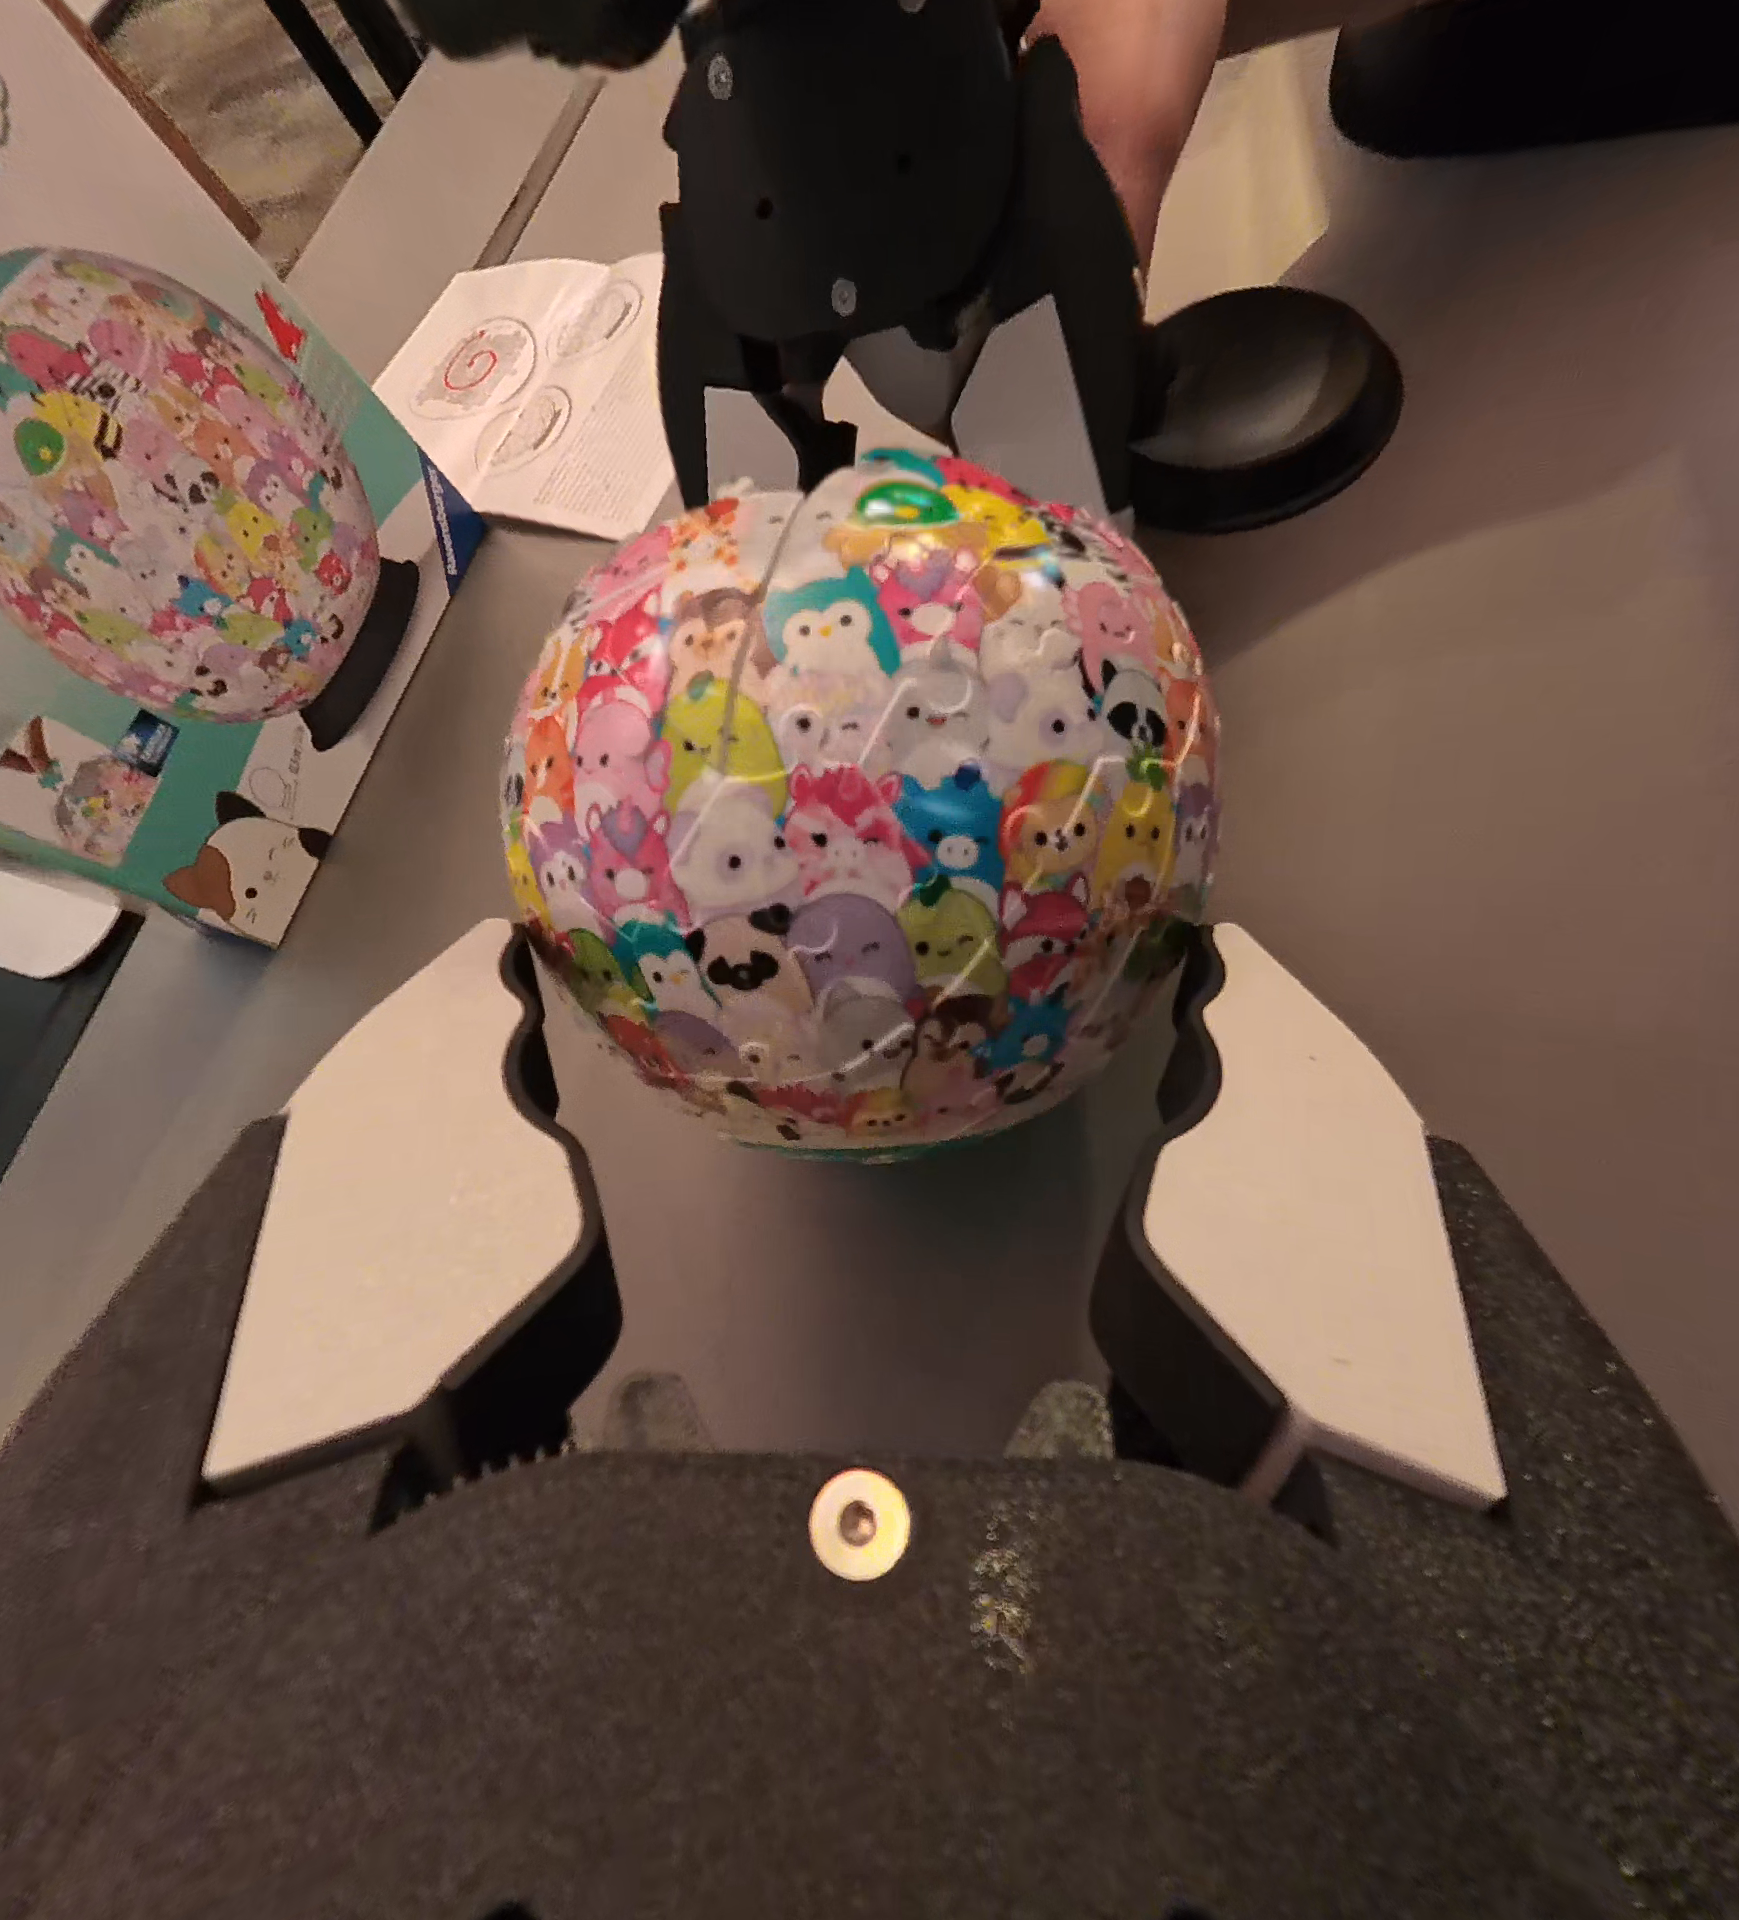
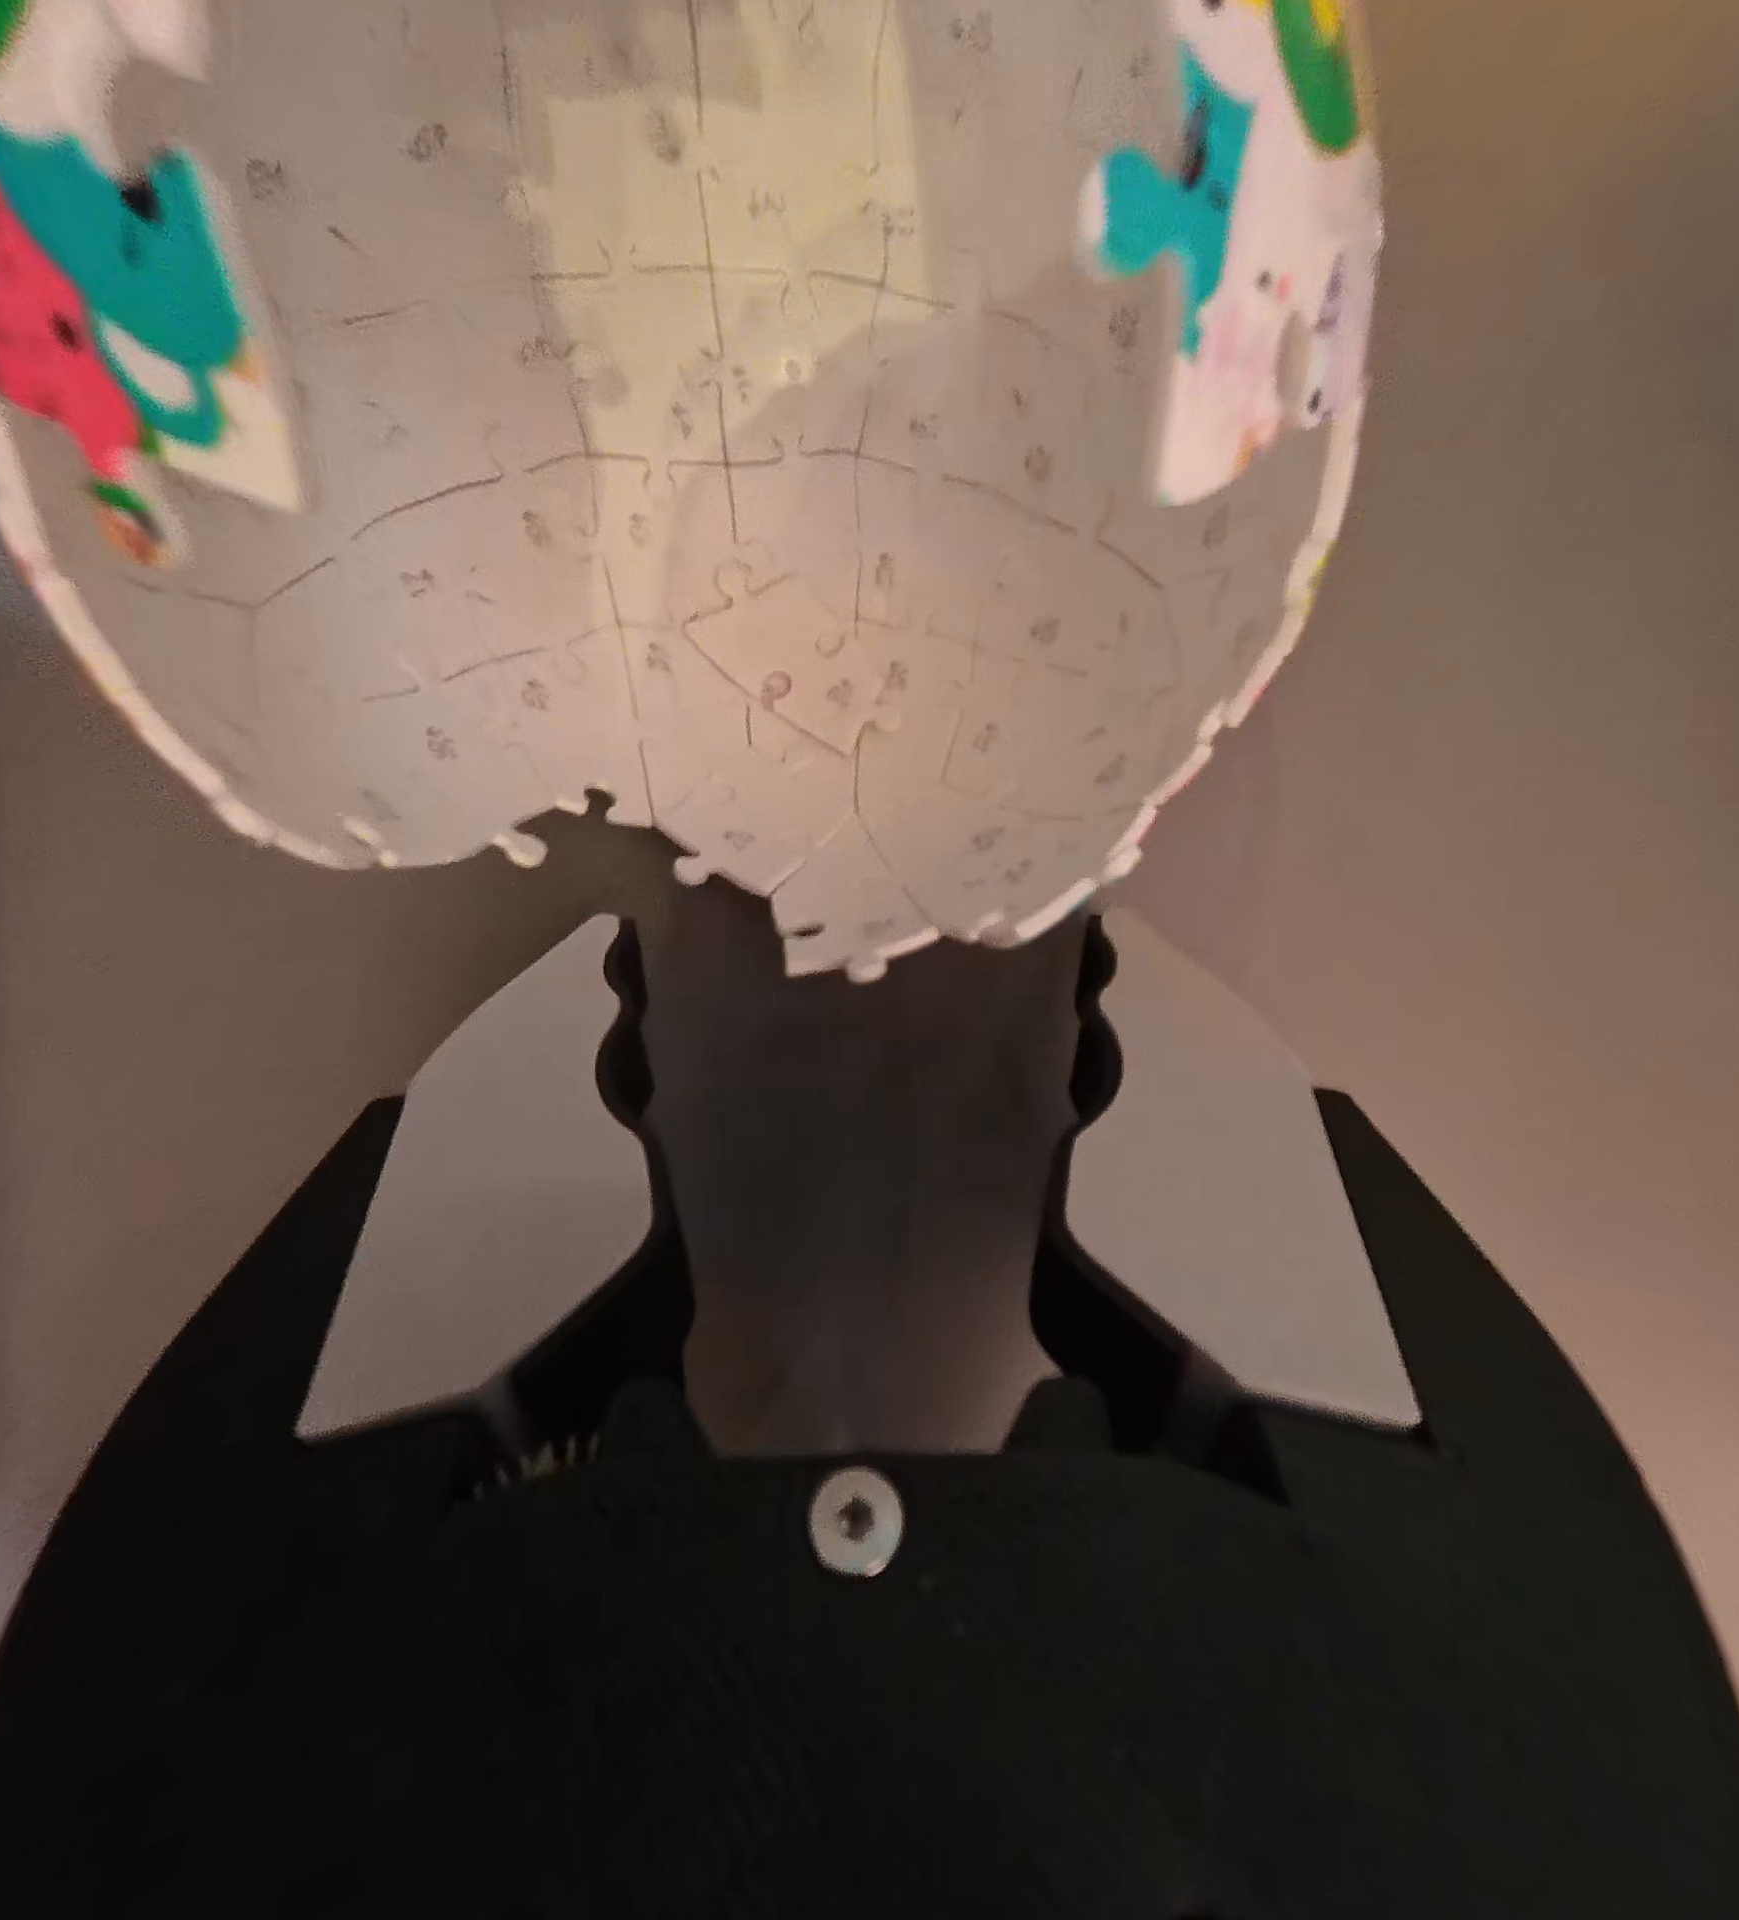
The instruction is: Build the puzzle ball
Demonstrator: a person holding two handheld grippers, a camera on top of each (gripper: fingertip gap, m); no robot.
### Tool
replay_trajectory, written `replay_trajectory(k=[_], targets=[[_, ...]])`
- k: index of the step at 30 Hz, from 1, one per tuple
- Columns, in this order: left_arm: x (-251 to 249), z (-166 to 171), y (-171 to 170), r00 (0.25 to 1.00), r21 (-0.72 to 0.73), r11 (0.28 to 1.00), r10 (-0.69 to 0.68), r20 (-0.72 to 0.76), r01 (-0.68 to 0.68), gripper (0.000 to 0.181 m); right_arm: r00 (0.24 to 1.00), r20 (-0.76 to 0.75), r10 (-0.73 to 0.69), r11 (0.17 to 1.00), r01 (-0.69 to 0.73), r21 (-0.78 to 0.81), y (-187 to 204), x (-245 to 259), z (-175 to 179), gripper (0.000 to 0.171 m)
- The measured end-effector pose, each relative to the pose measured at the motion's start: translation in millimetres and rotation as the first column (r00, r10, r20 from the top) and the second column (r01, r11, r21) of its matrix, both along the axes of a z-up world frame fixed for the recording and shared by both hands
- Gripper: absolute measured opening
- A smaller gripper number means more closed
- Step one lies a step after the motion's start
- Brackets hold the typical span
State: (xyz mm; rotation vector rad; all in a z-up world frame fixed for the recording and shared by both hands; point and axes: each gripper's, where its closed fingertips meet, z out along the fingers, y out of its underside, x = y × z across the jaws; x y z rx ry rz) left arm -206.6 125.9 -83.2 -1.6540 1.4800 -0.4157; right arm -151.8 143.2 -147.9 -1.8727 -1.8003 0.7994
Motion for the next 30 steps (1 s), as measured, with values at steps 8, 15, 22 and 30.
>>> replay_trajectory(k=[8, 15, 22, 30], targets=[[11.7, -1.0, 4.5, 1.000, 0.003, 1.000, -0.013, -0.026, 0.013, 0.115, 0.985, -0.169, -0.027, 1.000, 0.025, -0.017, 19.8, 6.4, 39.3, 0.082], [17.9, -0.5, 6.6, 0.999, 0.002, 1.000, -0.015, -0.051, 0.015, 0.115, 0.960, -0.254, -0.115, 0.993, 0.112, -0.027, 48.6, -5.3, 58.0, 0.065], [24.7, -0.9, 11.1, 0.996, 0.000, 1.000, -0.028, -0.080, 0.028, 0.115, 0.960, -0.246, -0.132, 0.989, 0.145, 0.035, 52.8, -13.5, 49.5, 0.035], [31.2, -3.7, 13.9, 0.995, 0.011, 0.999, -0.030, -0.097, 0.031, 0.119, 0.918, -0.297, -0.263, 0.964, 0.240, -0.112, 64.3, -7.4, 52.2, 0.012]])
